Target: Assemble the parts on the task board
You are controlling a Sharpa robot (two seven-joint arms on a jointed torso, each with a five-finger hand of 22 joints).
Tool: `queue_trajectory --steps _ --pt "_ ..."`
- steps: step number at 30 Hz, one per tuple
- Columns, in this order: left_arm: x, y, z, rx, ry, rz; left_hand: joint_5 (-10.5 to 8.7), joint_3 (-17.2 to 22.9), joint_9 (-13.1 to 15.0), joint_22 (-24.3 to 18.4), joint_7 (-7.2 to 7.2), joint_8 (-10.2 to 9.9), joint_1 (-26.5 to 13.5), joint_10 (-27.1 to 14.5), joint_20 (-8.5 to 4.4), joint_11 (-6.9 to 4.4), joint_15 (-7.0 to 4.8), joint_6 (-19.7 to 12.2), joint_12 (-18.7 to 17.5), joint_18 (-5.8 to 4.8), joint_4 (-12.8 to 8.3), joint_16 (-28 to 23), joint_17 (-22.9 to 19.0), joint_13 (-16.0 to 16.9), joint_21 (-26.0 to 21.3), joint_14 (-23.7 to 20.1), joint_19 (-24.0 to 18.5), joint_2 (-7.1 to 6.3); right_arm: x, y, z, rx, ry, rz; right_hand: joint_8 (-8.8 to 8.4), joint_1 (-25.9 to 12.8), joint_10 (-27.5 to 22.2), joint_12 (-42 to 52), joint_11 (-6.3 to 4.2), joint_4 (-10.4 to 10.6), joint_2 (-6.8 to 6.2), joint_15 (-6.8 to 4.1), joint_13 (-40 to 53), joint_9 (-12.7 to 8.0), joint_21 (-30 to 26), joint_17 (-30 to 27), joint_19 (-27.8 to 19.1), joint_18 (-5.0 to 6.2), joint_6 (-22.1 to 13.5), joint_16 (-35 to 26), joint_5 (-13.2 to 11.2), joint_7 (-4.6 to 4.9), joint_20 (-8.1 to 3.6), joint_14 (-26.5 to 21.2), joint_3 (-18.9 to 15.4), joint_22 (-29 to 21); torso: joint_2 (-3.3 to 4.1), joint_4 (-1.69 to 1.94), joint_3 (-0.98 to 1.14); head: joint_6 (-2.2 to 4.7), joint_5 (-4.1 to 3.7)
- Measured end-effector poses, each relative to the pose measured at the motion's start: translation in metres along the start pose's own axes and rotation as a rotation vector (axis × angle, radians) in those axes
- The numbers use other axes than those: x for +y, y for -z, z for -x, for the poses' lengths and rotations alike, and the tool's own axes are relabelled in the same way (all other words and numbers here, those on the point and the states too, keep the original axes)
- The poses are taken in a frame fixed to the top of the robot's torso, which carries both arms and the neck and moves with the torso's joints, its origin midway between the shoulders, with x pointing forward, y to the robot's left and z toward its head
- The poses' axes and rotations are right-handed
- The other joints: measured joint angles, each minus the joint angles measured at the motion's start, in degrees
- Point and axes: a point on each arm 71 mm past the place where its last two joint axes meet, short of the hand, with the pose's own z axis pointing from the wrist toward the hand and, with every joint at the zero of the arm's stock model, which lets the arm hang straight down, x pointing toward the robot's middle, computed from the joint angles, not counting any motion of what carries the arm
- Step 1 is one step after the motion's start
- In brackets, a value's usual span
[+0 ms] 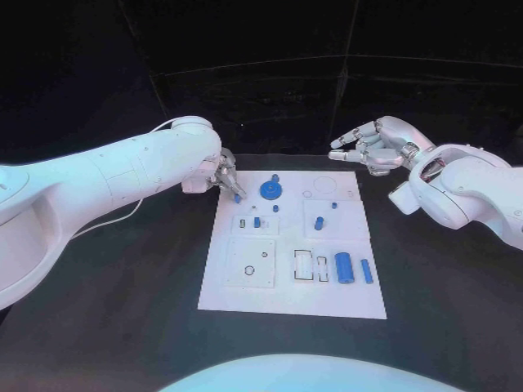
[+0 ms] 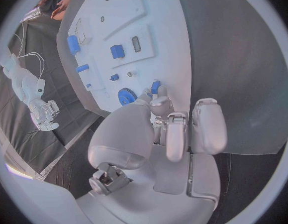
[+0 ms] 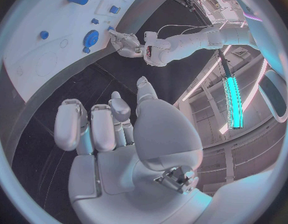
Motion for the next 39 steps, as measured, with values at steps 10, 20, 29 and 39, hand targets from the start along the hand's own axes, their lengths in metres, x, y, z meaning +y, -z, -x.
queue_trajectory --steps 10,20,29,39 --pt "-0.001 0.001 -0.001 0.002 0.009 -0.028 -0.44 2.67 -0.49 -0.09 0.22 -0.64 3.46 -0.19 0.0 0.04 0.0 -0.6 -0.89 0.0 -1.19 0.0 0.0 -0.65 0.0 0.0 0.0 -0.12 0.0 0.0 0.0 0.002 0.0 0.0 0.0 0.0 0.0 0.0 0.0 0.0 0.0 0.0 0.0 0.0 0.0 0.05 0.0 0.0 0.0 0.0 0.28 0.0 0.0 0.0 0.0 0.0 -0.01 0.03 0.0 -0.2 0.04" --pt "0.007 0.005 -0.001 -0.021 0.038 -0.05 -0.48 6.57 -0.61 -0.15 0.24 -0.11 1.46 -0.08 0.0 0.16 0.0 -0.6 -1.16 0.0 -1.28 0.0 0.0 -1.22 -0.31 0.0 0.0 -2.58 0.0 0.0 0.0 0.002 0.0 0.0 0.0 0.0 0.0 0.0 0.0 0.0 0.0 0.0 0.0 0.0 0.0 0.04 0.0 0.0 0.0 0.0 0.28 0.0 0.0 0.0 0.0 0.0 -0.01 0.08 0.0 -0.14 0.07" --pt "0.02 0.022 -0.01 -0.058 0.107 -0.118 0.07 13.66 -0.66 0.16 0.47 1.24 -1.99 0.66 0.0 0.01 0.0 -0.4 -1.38 0.0 -2.66 0.0 0.0 -1.66 -0.31 0.0 0.0 -6.03 -0.001 0.001 0.001 0.0 0.001 -0.003 0.0 0.0 0.0 0.0 0.0 0.0 0.0 0.0 0.0 0.0 0.0 0.04 0.0 0.0 0.0 0.0 0.28 0.0 0.0 0.0 0.0 0.0 -0.05 0.11 0.01 -0.1 -0.05" --pt "0.027 0.044 -0.034 -0.091 0.165 -0.204 0.93 19.57 -0.82 0.96 0.45 2.31 -4.68 1.49 0.13 0.02 0.0 -0.33 -1.38 0.0 -3.2 0.0 0.0 -1.94 -0.31 0.0 0.13 -8.71 -0.002 0.002 0.002 -0.002 0.002 -0.006 0.0 0.0 0.0 0.0 0.0 0.0 0.0 0.0 0.0 0.0 0.0 0.03 0.0 0.0 0.0 0.0 0.28 0.0 0.0 0.0 0.0 0.0 -0.04 0.12 0.0 -0.27 0.35"
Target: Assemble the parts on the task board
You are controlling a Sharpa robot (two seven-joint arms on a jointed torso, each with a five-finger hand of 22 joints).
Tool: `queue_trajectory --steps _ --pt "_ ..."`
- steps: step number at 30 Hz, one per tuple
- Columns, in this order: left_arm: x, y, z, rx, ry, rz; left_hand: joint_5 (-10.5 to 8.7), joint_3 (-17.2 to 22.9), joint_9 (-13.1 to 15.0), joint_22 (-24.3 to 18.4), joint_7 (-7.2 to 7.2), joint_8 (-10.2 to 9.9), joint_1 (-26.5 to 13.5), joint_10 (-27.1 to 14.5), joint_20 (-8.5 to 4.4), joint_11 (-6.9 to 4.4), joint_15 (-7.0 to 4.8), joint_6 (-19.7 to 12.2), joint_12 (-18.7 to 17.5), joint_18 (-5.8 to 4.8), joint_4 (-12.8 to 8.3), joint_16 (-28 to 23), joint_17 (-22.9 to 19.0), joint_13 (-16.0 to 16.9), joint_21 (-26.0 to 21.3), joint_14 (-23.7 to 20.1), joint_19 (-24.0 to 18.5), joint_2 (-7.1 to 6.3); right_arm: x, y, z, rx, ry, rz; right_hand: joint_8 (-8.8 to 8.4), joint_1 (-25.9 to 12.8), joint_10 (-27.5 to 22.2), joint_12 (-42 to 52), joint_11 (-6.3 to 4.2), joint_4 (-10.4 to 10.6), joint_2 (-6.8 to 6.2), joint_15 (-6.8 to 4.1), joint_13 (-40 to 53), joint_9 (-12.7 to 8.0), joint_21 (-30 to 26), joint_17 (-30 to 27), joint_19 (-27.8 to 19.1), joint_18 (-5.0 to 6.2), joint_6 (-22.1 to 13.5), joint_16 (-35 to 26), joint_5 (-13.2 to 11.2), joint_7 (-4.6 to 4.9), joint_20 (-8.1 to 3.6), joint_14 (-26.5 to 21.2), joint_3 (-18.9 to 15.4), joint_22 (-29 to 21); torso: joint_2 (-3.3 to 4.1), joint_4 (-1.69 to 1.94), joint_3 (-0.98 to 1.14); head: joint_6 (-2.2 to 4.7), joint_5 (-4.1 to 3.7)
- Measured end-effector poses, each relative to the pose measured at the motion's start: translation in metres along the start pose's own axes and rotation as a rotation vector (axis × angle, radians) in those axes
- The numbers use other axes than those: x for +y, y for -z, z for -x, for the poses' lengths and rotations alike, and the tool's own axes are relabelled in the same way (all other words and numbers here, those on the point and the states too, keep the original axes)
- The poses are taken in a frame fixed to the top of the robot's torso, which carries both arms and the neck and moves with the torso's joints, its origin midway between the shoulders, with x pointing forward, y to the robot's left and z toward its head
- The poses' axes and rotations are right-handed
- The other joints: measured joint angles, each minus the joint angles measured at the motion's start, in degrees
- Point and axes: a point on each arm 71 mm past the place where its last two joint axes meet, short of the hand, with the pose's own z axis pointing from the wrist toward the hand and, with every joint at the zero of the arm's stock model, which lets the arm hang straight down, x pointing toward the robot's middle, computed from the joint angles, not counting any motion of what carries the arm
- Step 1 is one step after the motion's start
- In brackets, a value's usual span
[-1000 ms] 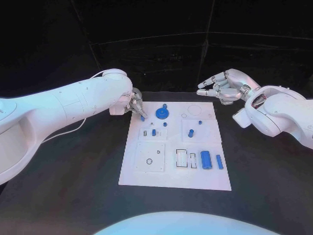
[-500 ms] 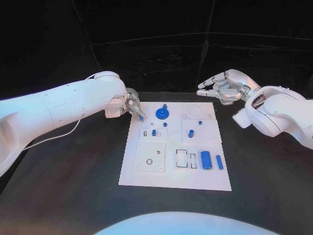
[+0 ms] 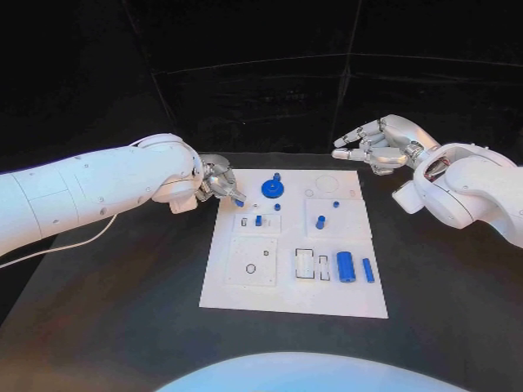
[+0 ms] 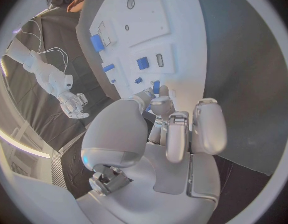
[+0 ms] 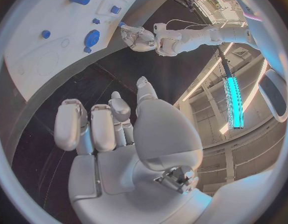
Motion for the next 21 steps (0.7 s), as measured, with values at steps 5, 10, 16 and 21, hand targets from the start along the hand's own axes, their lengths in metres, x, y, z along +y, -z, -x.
queue_trajectory --steps 5,10,16,21 --pt "0.0 0.006 -0.013 -0.007 0.009 -0.03 0.26 0.95 -0.05 0.24 -0.1 0.3 -0.52 0.2 0.18 -0.02 0.0 0.29 0.0 0.0 -0.37 0.0 0.0 0.0 0.04 0.0 0.18 -0.5 0.0 0.0 0.0 0.0 0.0 -0.001 0.0 0.0 0.0 0.0 0.0 0.0 0.0 0.0 0.0 0.0 0.0 0.0 0.0 0.0 0.0 0.0 0.0 0.0 0.0 0.0 0.0 0.0 0.02 0.0 -0.07 -0.13 0.19" --pt "-0.003 0.009 -0.02 -0.019 -0.003 -0.049 0.47 1.36 0.0 0.37 -0.1 0.3 -0.8 0.2 0.0 -0.02 0.0 0.3 0.0 0.0 -0.47 0.0 0.0 0.13 0.25 0.0 0.37 -0.72 -0.001 -0.001 0.0 -0.001 0.001 -0.002 0.0 0.0 0.0 0.0 0.0 0.0 0.0 0.0 0.0 0.0 0.0 -0.01 0.0 0.0 0.0 0.0 0.0 0.0 0.0 0.0 0.0 0.0 0.03 -0.09 -0.09 -0.21 0.42" --pt "-0.005 0.009 -0.022 -0.036 -0.024 -0.053 0.67 1.75 0.01 0.46 -0.09 0.64 -1.07 0.4 -0.01 -0.2 0.0 0.3 0.0 0.01 -0.54 0.0 0.0 0.23 0.25 0.0 0.37 -0.99 0.0 -0.002 0.0 -0.001 0.001 -0.001 0.0 0.0 0.0 0.0 0.0 0.0 0.0 0.0 0.0 0.0 0.0 -0.01 0.0 0.0 0.0 0.0 0.0 0.0 0.0 0.0 0.0 0.0 0.07 -0.18 -0.07 -0.32 0.49" --pt "-0.005 0.007 -0.026 -0.038 -0.044 -0.045 0.7 1.76 0.0 0.46 -0.08 0.64 -1.08 0.39 -0.01 -0.2 0.0 0.31 0.0 0.0 -0.55 0.0 0.0 0.22 0.24 0.0 0.37 -1.0 0.0 -0.002 0.0 0.0 0.001 -0.001 0.0 0.0 0.0 0.0 0.0 0.0 0.0 0.0 0.0 0.0 0.0 -0.01 0.0 0.0 0.0 0.0 0.0 0.0 0.0 0.0 0.0 0.0 0.09 -0.19 -0.05 -0.45 0.5"
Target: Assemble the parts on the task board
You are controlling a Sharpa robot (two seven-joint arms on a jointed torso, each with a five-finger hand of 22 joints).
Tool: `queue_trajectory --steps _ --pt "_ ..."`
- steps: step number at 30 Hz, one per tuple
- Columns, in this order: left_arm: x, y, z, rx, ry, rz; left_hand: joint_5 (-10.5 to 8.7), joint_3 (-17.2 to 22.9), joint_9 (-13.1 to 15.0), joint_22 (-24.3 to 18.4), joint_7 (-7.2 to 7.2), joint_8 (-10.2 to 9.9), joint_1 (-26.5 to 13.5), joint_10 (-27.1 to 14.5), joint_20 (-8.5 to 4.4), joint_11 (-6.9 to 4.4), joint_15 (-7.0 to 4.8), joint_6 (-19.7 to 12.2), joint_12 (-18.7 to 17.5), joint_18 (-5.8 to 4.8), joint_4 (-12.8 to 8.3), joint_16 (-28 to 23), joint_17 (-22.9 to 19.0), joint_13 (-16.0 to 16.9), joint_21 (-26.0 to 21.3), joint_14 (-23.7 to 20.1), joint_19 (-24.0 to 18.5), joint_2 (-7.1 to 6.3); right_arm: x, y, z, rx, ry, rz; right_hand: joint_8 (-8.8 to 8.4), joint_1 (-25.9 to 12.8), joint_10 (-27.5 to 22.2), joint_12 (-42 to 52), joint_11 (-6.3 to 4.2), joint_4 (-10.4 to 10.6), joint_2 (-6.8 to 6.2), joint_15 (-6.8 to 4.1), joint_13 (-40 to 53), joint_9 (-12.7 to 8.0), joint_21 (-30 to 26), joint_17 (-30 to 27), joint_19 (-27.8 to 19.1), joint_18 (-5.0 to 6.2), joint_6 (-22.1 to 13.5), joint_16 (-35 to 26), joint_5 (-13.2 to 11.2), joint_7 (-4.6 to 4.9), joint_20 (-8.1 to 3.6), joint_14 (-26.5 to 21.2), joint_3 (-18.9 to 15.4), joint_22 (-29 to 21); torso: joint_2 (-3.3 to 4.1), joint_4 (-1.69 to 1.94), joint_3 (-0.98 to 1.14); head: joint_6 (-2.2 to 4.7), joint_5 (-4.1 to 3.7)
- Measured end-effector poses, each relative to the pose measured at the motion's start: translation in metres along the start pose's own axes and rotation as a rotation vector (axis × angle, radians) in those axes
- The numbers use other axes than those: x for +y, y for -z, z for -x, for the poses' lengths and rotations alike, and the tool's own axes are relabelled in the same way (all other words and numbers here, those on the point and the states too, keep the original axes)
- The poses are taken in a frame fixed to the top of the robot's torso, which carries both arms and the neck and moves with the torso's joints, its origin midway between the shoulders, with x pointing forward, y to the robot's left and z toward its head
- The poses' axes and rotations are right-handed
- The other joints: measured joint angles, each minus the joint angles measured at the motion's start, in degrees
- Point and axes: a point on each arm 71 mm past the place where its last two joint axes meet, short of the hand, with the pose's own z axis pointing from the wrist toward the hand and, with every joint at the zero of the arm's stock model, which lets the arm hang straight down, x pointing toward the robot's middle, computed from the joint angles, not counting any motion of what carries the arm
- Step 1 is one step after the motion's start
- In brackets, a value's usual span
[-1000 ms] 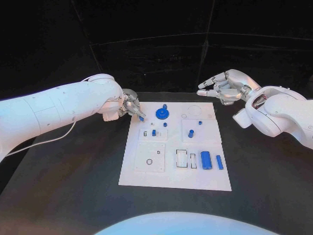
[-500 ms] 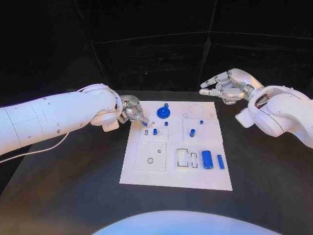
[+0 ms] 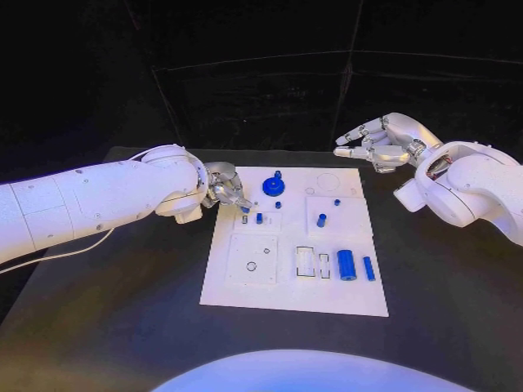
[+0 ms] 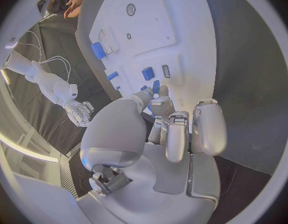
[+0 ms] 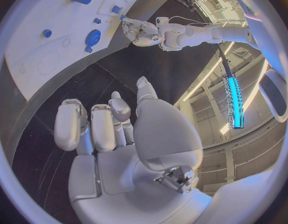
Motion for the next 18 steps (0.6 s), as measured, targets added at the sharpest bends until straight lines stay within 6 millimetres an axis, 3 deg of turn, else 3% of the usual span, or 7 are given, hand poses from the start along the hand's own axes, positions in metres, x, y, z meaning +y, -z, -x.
queue_trajectory --steps 18 --pt "0.0026 -0.0043 -0.0097 0.04 -0.043 0.044 -0.01 1.08 -0.06 -0.04 0.09 -0.01 -0.73 0.19 0.0 0.21 0.0 0.09 0.0 0.0 -0.76 0.0 0.0 -0.13 0.0 0.0 0.0 -0.76 0.0001 0.0001 -0.0001 0.0 0.0 0.0 0.0 0.3 0.0 0.0 0.0 -0.16 0.3 0.0 0.0 0.0 0.0 -0.01 0.0 0.0 0.0 0.0 0.24 0.0 0.0 0.0 -0.16 0.0 0.0 -0.01 0.04 -0.41 0.09"
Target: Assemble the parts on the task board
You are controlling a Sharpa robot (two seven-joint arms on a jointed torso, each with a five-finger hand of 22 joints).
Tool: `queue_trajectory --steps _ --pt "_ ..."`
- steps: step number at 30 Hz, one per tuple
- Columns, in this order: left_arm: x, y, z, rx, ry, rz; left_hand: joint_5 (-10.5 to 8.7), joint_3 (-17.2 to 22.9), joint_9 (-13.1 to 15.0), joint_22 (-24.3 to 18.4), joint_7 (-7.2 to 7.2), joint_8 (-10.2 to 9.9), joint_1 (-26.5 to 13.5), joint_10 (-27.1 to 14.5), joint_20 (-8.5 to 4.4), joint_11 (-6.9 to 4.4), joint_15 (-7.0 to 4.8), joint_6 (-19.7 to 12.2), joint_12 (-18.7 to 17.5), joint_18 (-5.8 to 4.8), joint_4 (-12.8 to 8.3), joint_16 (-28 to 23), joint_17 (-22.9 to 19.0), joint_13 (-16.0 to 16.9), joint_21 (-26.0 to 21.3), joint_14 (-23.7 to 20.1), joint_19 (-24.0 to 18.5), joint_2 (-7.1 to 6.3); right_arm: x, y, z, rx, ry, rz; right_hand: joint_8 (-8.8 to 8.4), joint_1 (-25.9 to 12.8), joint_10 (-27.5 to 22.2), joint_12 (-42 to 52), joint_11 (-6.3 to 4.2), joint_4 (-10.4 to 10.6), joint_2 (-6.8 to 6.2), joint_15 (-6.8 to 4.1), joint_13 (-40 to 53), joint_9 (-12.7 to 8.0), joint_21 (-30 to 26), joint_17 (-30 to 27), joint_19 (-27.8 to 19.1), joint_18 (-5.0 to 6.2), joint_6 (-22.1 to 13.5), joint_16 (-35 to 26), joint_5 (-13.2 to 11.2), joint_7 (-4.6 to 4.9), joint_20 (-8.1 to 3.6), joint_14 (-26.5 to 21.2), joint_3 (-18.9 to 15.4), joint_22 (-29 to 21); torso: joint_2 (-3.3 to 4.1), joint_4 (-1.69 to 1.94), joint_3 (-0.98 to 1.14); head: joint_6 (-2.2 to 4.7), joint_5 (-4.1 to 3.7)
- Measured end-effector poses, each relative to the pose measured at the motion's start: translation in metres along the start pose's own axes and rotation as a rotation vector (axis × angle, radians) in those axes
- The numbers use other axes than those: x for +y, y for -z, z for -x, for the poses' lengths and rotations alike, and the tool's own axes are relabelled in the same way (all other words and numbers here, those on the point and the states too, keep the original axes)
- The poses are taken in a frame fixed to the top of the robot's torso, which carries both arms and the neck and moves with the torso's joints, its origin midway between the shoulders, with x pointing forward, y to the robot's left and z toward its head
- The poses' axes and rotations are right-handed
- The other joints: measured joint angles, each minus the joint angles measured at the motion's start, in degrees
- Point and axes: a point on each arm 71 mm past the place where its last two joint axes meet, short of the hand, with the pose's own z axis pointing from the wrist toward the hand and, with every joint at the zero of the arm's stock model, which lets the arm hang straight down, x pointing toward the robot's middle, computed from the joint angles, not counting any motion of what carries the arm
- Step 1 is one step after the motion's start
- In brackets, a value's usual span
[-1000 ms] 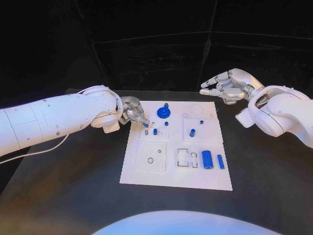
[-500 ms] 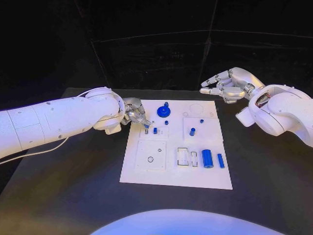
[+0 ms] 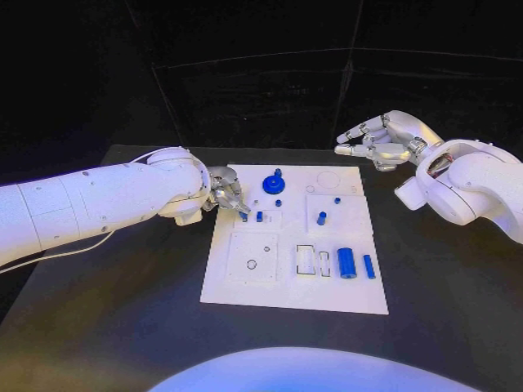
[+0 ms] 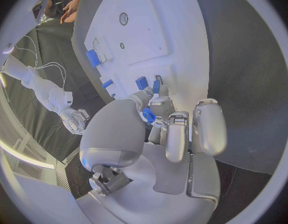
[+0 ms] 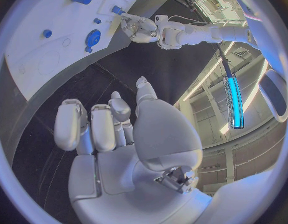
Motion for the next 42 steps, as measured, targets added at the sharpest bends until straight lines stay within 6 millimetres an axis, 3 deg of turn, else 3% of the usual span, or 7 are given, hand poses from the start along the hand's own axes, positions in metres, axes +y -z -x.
queue_trajectory --steps 42 --pt "-0.0015 -0.0028 -0.0026 0.03 -0.036 0.022 0.18 0.73 0.12 -0.1 -0.2 0.17 -0.02 -0.02 0.0 0.02 0.0 0.22 0.0 0.0 -0.1 0.0 0.0 -0.35 -0.01 0.0 0.0 0.03 0.0003 0.0001 -0.0003 0.001 0.0 0.001 0.0 0.0 0.0 0.0 0.0 0.0 0.0 0.0 0.0 0.0 0.0 -0.01 0.0 0.0 0.0 0.0 0.0 0.0 0.0 0.0 0.0 0.0 -0.02 0.01 0.0 -0.41 0.05"
